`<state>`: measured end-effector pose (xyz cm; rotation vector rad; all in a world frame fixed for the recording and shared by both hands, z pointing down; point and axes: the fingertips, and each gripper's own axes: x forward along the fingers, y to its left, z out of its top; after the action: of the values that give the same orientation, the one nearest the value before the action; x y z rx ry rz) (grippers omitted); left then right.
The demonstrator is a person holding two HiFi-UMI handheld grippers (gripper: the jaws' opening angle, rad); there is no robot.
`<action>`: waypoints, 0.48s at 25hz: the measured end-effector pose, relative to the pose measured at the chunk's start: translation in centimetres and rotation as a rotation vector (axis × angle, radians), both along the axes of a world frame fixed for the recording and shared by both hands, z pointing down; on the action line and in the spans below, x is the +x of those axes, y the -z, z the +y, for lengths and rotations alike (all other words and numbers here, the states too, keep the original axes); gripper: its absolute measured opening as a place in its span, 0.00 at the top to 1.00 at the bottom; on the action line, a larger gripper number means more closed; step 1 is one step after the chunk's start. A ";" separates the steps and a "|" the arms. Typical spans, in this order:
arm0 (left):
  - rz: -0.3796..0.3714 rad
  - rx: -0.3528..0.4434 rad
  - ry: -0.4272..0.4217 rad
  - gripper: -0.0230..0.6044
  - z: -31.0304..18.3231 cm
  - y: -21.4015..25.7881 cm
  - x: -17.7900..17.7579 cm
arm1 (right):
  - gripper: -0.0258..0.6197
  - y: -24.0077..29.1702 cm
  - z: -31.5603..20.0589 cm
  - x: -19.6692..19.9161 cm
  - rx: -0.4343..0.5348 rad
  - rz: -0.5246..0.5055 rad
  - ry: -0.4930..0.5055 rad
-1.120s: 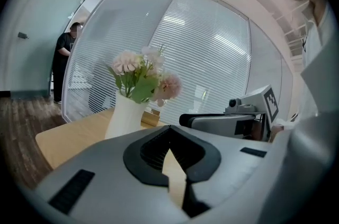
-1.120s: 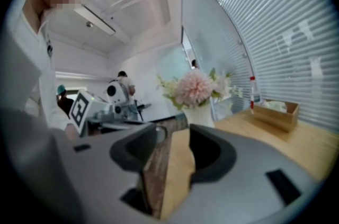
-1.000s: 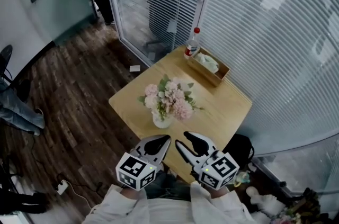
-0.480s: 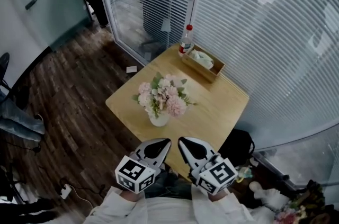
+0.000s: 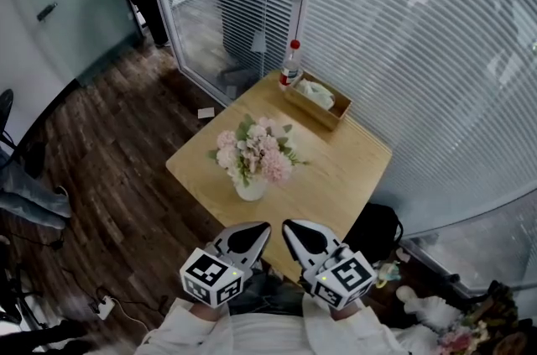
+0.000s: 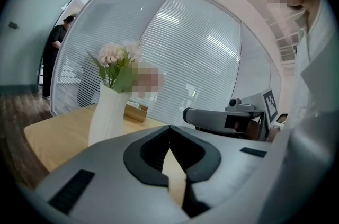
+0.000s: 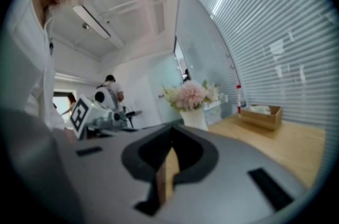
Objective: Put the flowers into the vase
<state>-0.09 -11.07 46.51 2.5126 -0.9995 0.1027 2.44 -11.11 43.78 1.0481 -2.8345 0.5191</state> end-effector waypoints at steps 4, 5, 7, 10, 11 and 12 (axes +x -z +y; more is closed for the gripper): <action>-0.016 0.009 -0.007 0.95 0.2 -0.1 0.0 | 0.94 -0.2 0.0 0.2 0.002 0.010 -0.016; -0.016 0.009 -0.008 0.95 0.2 0.0 0.0 | 0.94 -0.3 0.0 0.2 0.000 0.011 -0.017; -0.015 0.005 -0.008 0.95 0.1 0.0 0.0 | 0.94 -0.3 -0.1 0.2 -0.004 0.014 -0.018; -0.015 0.009 -0.016 0.95 -0.1 0.0 0.1 | 0.94 -0.4 -0.2 0.1 -0.005 0.019 -0.017; -0.015 0.010 -0.018 0.95 -0.1 0.0 0.1 | 0.94 -0.4 -0.2 0.1 -0.005 0.020 -0.016; -0.016 0.010 -0.018 0.95 -0.2 0.0 0.1 | 0.94 -0.4 -0.1 0.1 -0.005 0.022 -0.016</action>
<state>0.02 -11.24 46.50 2.5340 -0.9856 0.1235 2.51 -11.25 44.18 1.0692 -2.8066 0.5122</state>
